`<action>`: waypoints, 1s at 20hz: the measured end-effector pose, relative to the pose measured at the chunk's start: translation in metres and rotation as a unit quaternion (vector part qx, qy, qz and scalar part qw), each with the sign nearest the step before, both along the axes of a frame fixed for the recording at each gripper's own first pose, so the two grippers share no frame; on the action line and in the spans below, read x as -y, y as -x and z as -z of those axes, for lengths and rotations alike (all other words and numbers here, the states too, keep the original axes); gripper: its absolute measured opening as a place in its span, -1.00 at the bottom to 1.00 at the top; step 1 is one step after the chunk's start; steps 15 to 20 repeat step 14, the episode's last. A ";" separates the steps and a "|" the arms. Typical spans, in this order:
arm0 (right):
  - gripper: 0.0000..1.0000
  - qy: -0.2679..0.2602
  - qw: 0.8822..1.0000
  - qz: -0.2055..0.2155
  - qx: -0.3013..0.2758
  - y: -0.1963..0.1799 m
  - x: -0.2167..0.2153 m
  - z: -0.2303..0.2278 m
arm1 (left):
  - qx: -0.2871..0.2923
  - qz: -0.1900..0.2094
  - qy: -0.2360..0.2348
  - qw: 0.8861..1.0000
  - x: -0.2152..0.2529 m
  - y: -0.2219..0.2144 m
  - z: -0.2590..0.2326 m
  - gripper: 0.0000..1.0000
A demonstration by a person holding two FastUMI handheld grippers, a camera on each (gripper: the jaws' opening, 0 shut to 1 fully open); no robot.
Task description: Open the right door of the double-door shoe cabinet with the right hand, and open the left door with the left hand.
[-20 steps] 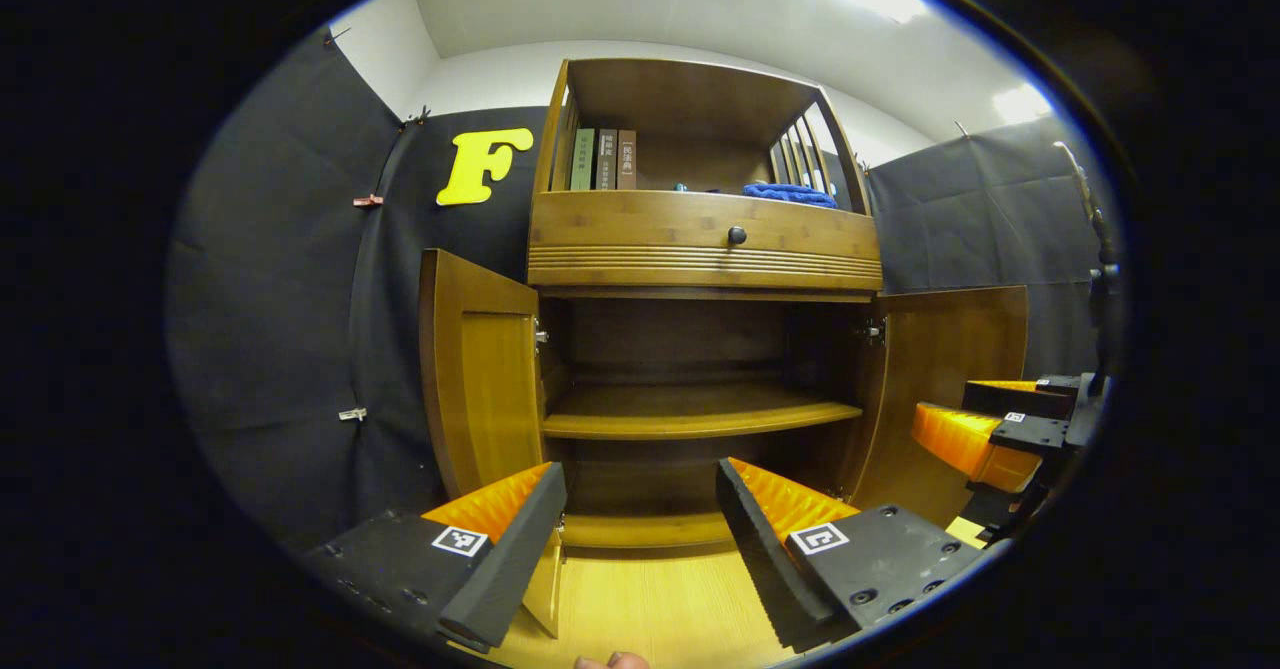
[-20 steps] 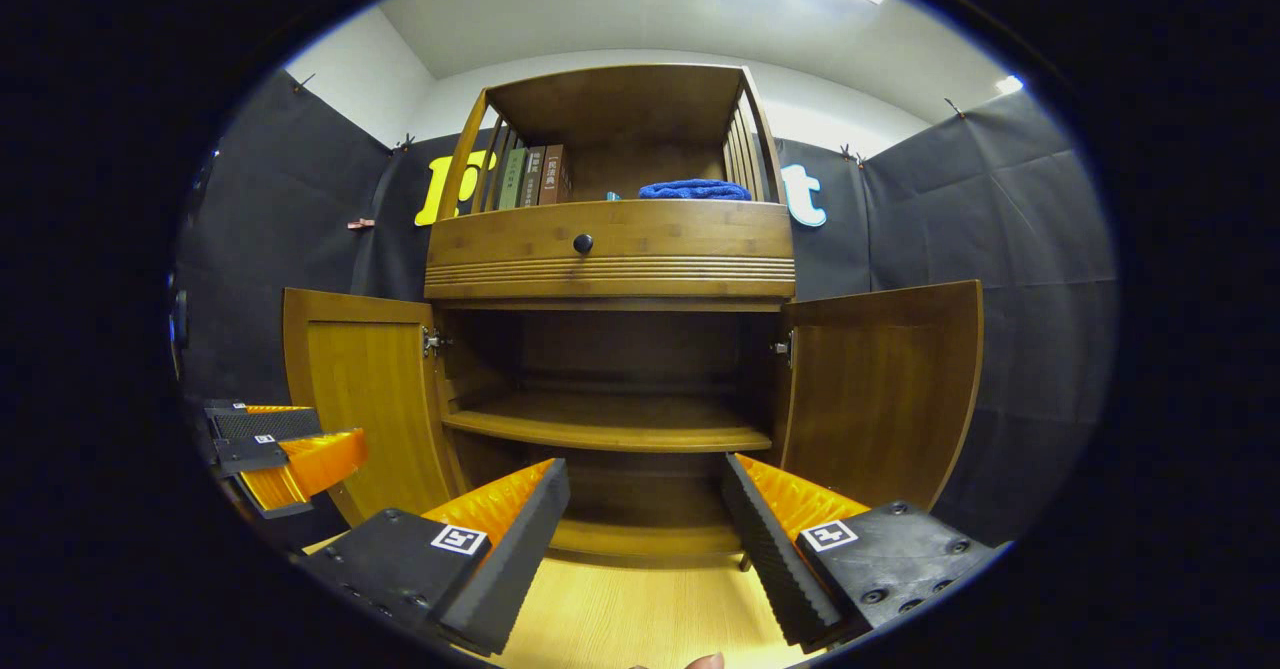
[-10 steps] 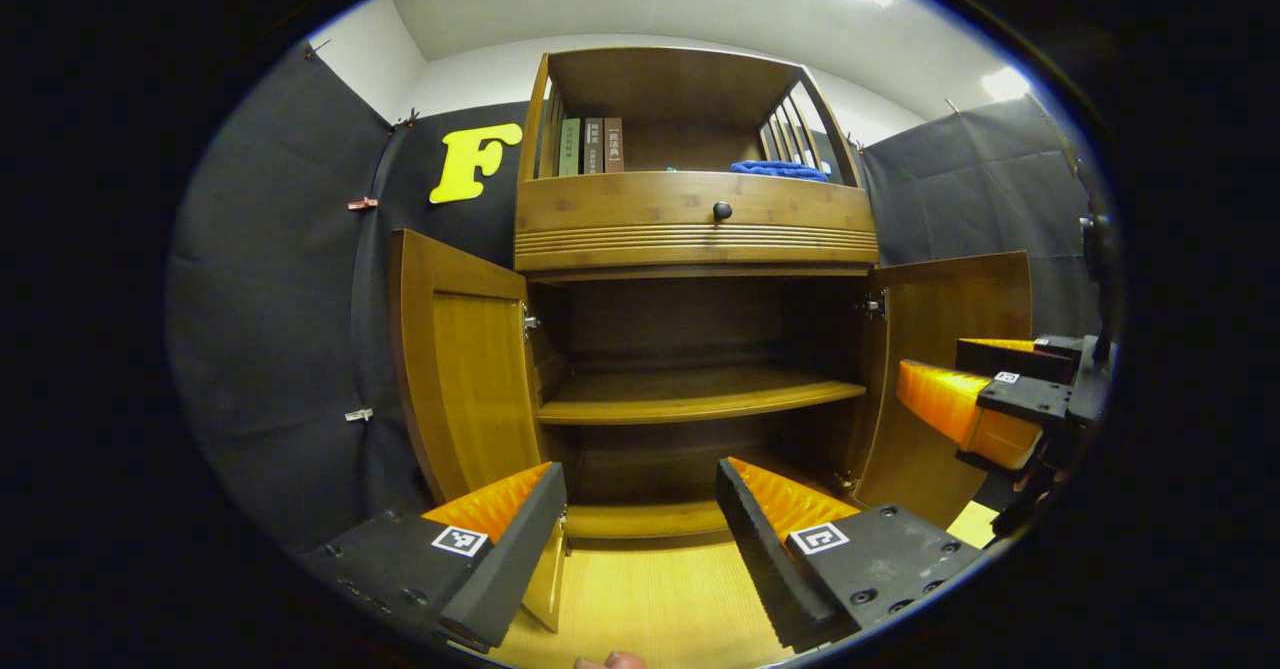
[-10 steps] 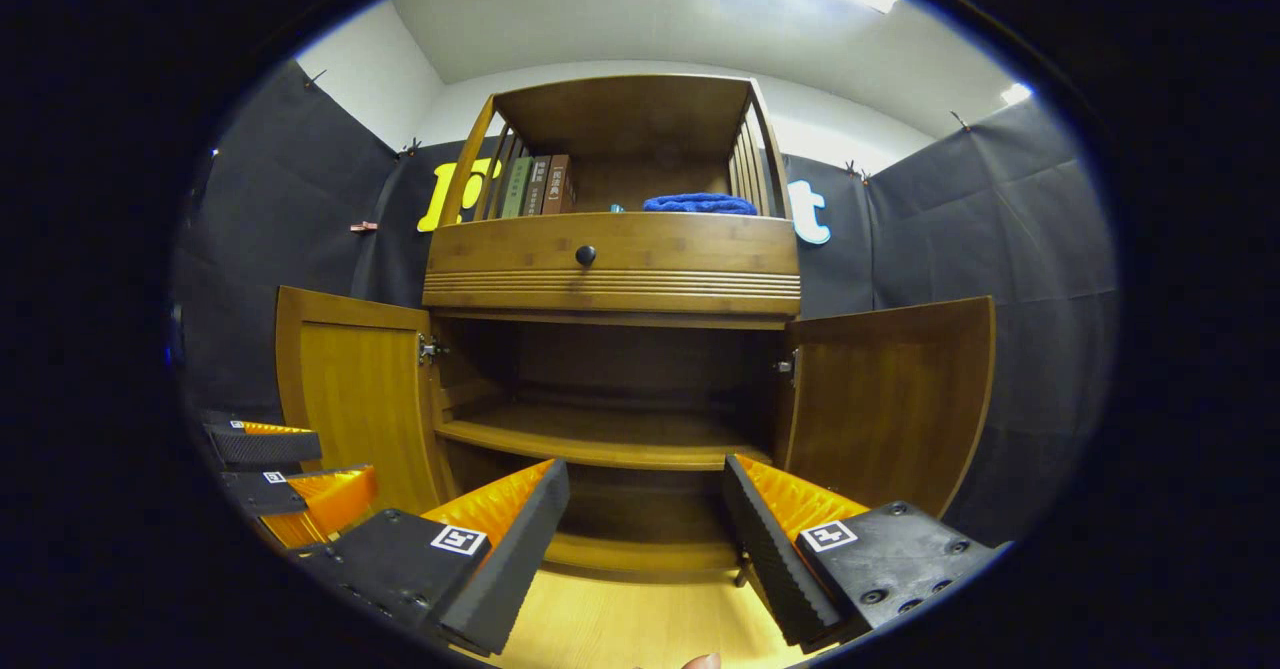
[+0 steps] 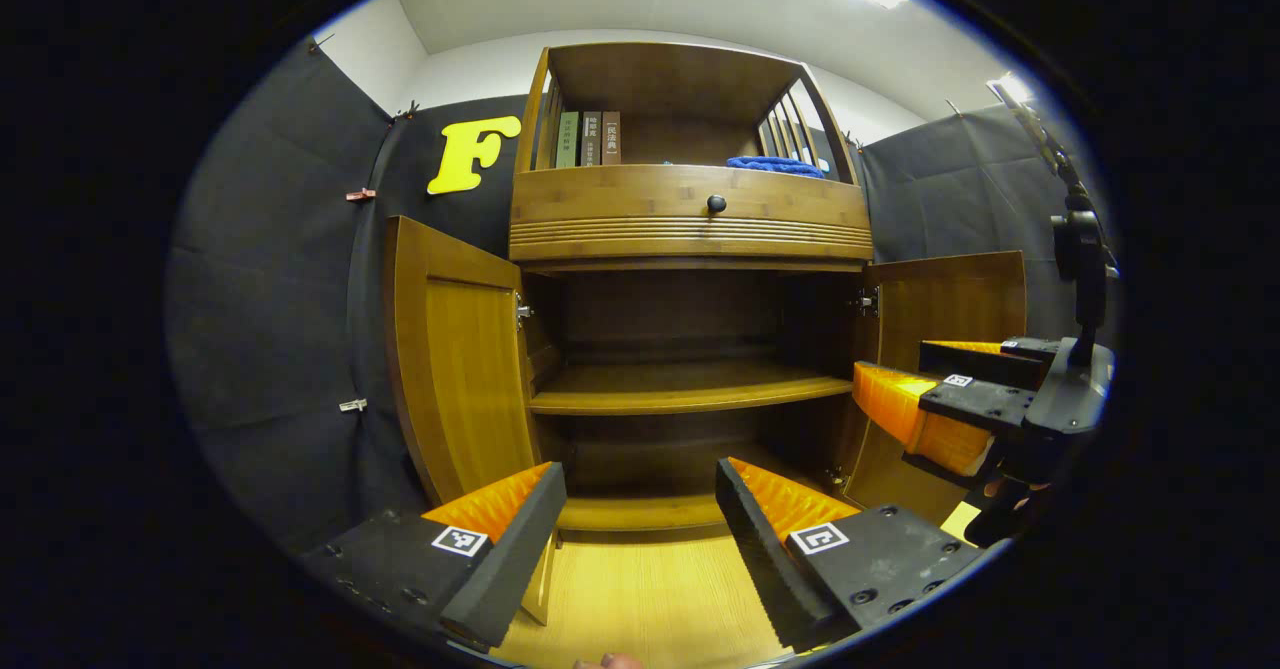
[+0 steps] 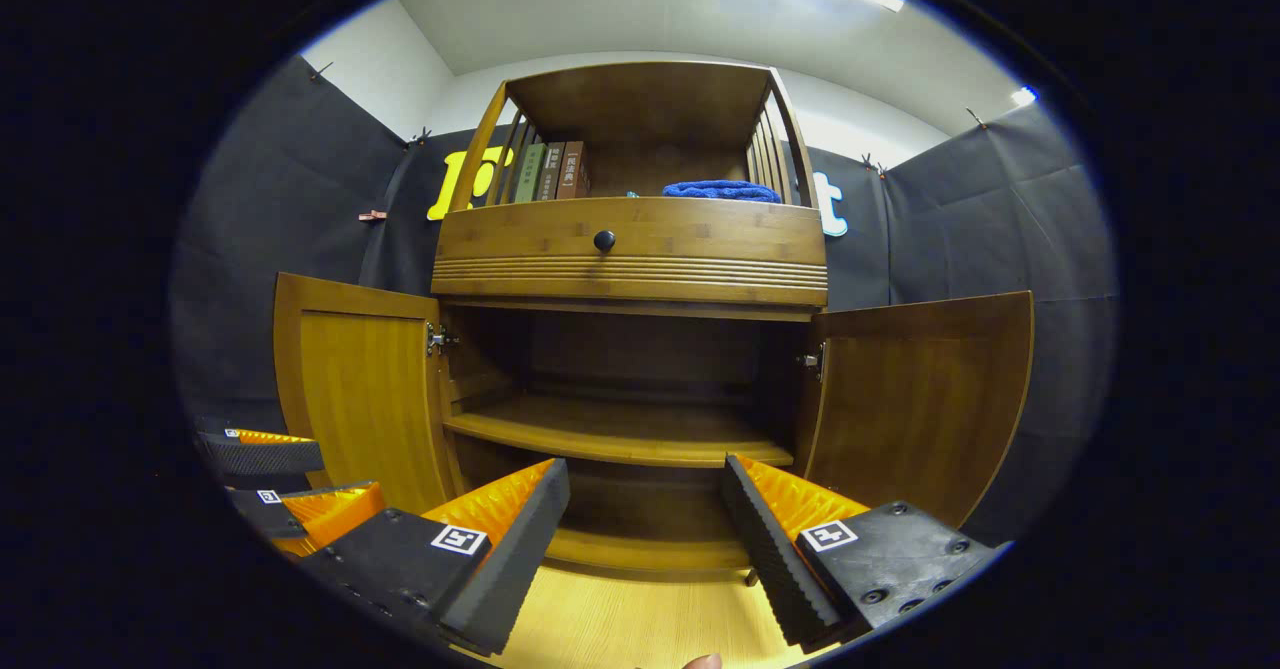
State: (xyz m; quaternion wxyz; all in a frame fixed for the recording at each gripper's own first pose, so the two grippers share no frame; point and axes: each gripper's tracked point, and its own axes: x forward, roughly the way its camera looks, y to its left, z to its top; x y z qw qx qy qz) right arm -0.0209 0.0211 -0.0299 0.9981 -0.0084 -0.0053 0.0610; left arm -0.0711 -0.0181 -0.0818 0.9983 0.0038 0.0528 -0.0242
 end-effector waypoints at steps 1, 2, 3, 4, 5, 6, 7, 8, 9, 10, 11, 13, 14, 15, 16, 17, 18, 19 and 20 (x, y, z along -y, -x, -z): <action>1.00 -0.003 1.000 0.000 0.000 -0.001 -0.001 -0.002 | 0.000 -0.001 0.002 1.000 0.000 0.000 0.000 0.88; 0.90 -0.003 1.000 0.000 0.001 -0.001 -0.002 -0.004 | 0.001 -0.001 0.003 1.000 -0.002 0.000 0.000 0.88; 0.95 0.000 1.000 0.000 0.005 -0.002 -0.001 -0.006 | 0.004 -0.003 0.004 1.000 -0.004 -0.001 -0.002 0.88; 0.95 0.005 1.000 0.001 0.007 -0.004 -0.001 -0.007 | 0.006 -0.006 0.006 1.000 -0.006 -0.001 -0.002 0.88; 1.00 0.007 1.000 -0.001 0.009 -0.005 0.000 -0.008 | 0.007 -0.009 0.008 1.000 -0.007 -0.002 -0.003 0.88; 0.95 0.008 1.000 -0.002 0.007 -0.005 0.001 -0.007 | 0.006 -0.013 0.009 1.000 -0.007 -0.002 -0.004 0.88; 0.95 0.007 1.000 -0.004 0.007 -0.004 0.001 -0.007 | 0.007 -0.014 0.011 1.000 -0.007 -0.002 -0.004 0.86; 0.95 0.005 1.000 -0.005 0.007 -0.003 0.003 -0.009 | 0.007 -0.015 0.011 1.000 -0.005 -0.003 -0.005 0.88; 0.95 0.004 1.000 -0.006 0.009 -0.002 0.005 -0.011 | 0.008 -0.016 0.010 1.000 -0.004 -0.002 -0.005 0.88; 0.95 0.004 1.000 -0.007 0.011 0.000 0.006 -0.011 | 0.009 -0.018 0.008 1.000 -0.002 -0.002 -0.007 0.88; 1.00 0.006 1.000 -0.009 0.010 0.000 0.008 -0.011 | 0.010 -0.020 0.005 1.000 -0.002 -0.003 -0.007 0.86; 0.96 0.011 1.000 -0.016 0.005 0.001 0.008 -0.008 | 0.010 -0.020 0.004 1.000 0.003 -0.003 -0.007 0.88; 1.00 0.012 1.000 -0.020 0.004 0.001 0.008 -0.007 | 0.010 -0.019 0.003 1.000 0.006 -0.003 -0.009 0.88; 1.00 0.012 1.000 -0.020 0.004 0.001 0.008 -0.007 | 0.010 -0.019 0.003 1.000 0.006 -0.003 -0.009 0.88; 1.00 0.012 1.000 -0.020 0.004 0.001 0.008 -0.007 | 0.010 -0.019 0.003 1.000 0.006 -0.003 -0.009 0.88; 1.00 0.012 1.000 -0.020 0.004 0.001 0.008 -0.007 | 0.010 -0.019 0.003 1.000 0.006 -0.003 -0.009 0.88; 1.00 0.012 1.000 -0.020 0.004 0.001 0.008 -0.007 | 0.010 -0.019 0.003 1.000 0.006 -0.003 -0.009 0.88; 1.00 0.012 1.000 -0.020 0.004 0.001 0.008 -0.007 | 0.010 -0.019 0.003 1.000 0.006 -0.003 -0.009 0.88; 1.00 0.012 1.000 -0.020 0.004 0.001 0.008 -0.007 | 0.010 -0.019 0.003 1.000 0.006 -0.003 -0.009 0.88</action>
